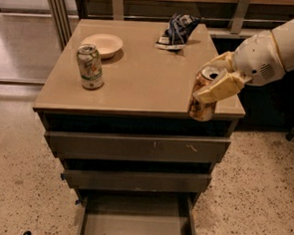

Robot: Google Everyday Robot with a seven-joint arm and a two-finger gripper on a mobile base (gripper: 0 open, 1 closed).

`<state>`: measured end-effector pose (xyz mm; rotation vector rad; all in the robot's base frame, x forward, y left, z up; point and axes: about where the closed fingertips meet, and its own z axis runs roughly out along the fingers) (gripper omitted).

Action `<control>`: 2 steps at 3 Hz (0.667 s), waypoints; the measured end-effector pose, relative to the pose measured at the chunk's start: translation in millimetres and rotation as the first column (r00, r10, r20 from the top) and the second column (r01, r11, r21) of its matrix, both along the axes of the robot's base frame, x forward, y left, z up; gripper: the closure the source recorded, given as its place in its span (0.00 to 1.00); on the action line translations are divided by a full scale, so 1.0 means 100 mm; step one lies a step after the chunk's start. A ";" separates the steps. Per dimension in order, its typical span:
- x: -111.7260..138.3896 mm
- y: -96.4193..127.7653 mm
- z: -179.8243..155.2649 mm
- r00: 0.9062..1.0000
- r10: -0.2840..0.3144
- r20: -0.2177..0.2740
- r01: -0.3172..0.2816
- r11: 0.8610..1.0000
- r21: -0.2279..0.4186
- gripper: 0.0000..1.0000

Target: Place orange can into bottom drawer

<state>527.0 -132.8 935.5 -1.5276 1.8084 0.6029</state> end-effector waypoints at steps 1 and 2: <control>0.00 0.00 0.00 1.000 0.000 0.000 0.000 1.000 0.000 1.00; -0.15 0.04 -0.27 1.000 0.010 -0.023 -0.010 1.000 0.005 1.00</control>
Offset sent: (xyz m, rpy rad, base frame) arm -0.0518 0.0095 -0.0930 0.0166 0.0780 0.0264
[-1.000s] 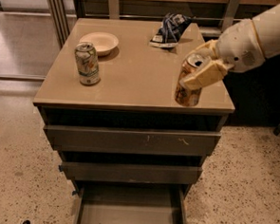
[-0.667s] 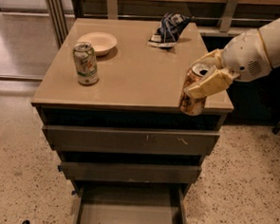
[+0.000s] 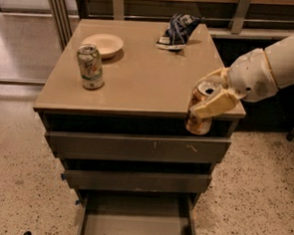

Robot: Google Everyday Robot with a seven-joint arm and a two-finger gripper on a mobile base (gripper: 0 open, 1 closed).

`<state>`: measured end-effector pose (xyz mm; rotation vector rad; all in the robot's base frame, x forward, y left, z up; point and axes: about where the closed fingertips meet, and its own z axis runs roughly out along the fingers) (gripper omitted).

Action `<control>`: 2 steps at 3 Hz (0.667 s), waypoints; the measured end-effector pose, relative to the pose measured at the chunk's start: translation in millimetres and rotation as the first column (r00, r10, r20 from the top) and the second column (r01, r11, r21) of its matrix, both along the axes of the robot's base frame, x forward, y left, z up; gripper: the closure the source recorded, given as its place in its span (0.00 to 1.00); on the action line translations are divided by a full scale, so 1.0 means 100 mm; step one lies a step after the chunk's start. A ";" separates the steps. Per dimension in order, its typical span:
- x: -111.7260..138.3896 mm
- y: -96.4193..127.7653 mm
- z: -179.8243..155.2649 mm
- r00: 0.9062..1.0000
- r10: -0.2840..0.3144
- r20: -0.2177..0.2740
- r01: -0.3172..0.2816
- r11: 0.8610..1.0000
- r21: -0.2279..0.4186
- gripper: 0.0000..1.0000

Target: Place orange can into bottom drawer

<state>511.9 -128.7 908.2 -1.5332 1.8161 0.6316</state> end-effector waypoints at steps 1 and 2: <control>-0.40 0.08 -0.68 1.000 0.005 -0.012 -0.005 1.000 0.021 1.00; -0.60 0.16 -1.52 0.997 0.020 -0.071 -0.016 0.998 0.053 1.00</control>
Offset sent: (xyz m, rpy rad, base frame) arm -0.0893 0.0228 -0.2697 0.0935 0.1699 0.0297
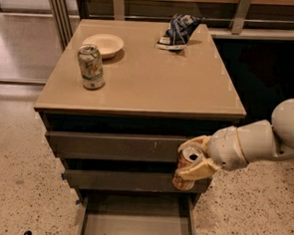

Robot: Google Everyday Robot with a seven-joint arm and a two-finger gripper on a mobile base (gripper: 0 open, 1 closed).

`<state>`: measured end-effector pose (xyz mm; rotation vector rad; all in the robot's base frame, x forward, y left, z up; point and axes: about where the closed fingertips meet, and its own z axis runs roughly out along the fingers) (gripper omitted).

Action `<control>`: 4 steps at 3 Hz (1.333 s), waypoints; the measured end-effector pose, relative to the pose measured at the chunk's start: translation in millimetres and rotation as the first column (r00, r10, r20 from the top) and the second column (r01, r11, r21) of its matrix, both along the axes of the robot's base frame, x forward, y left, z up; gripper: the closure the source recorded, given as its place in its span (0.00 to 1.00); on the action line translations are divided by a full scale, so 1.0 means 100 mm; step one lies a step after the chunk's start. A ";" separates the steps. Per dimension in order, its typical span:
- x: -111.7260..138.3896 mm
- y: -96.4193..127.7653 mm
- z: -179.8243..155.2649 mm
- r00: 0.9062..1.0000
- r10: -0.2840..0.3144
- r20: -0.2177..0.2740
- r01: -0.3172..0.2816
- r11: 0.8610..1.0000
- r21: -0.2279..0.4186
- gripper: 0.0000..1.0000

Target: Place orange can into bottom drawer

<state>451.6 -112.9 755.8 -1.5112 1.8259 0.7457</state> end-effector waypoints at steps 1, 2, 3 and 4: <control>-0.08 0.04 -0.25 1.000 0.007 -0.030 -0.007 1.000 0.007 1.00; -0.07 0.04 -0.22 1.000 0.007 -0.026 -0.007 1.000 0.006 1.00; -0.09 0.06 -0.43 1.000 0.022 0.007 -0.022 1.000 -0.021 1.00; -0.06 0.05 -1.04 0.997 0.032 0.077 -0.028 0.998 -0.054 1.00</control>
Offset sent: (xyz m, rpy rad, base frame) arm -0.0086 0.0041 -0.0260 0.0074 0.0317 0.0071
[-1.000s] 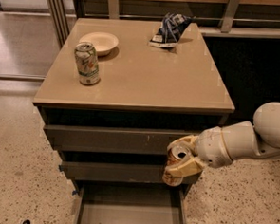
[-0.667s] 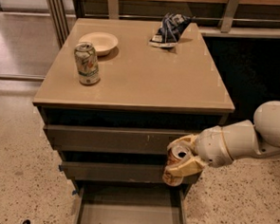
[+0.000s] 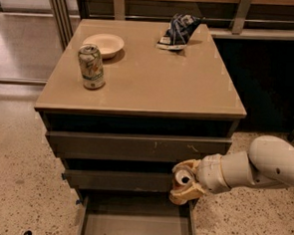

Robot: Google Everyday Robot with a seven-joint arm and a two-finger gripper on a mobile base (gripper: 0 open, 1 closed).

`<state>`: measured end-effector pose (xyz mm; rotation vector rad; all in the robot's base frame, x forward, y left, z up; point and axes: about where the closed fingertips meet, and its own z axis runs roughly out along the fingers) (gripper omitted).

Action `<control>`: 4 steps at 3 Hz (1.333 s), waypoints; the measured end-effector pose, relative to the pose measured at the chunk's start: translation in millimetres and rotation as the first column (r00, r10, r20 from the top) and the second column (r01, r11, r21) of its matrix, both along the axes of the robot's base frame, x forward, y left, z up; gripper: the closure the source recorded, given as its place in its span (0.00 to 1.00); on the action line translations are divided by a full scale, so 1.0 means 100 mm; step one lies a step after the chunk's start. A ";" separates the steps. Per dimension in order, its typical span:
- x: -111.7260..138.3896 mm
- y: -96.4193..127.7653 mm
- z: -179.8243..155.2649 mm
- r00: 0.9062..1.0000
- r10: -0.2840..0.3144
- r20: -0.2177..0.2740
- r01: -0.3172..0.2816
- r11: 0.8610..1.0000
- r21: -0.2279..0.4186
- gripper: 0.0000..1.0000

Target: Place orange can into bottom drawer

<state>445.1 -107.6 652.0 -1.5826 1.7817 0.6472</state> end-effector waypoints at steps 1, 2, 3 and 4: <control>0.09 0.01 -0.73 1.000 0.006 0.024 -0.005 1.000 -0.022 1.00; 0.16 0.04 -1.62 0.999 0.009 -0.035 -0.010 1.000 -0.028 1.00; 0.10 0.09 -1.91 0.997 0.012 -0.074 -0.013 1.000 -0.012 1.00; 0.10 0.09 -1.91 0.997 0.012 -0.073 -0.013 1.000 -0.012 1.00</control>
Offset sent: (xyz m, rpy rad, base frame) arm 0.0248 0.0036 -0.2711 -0.0369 0.1102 0.0081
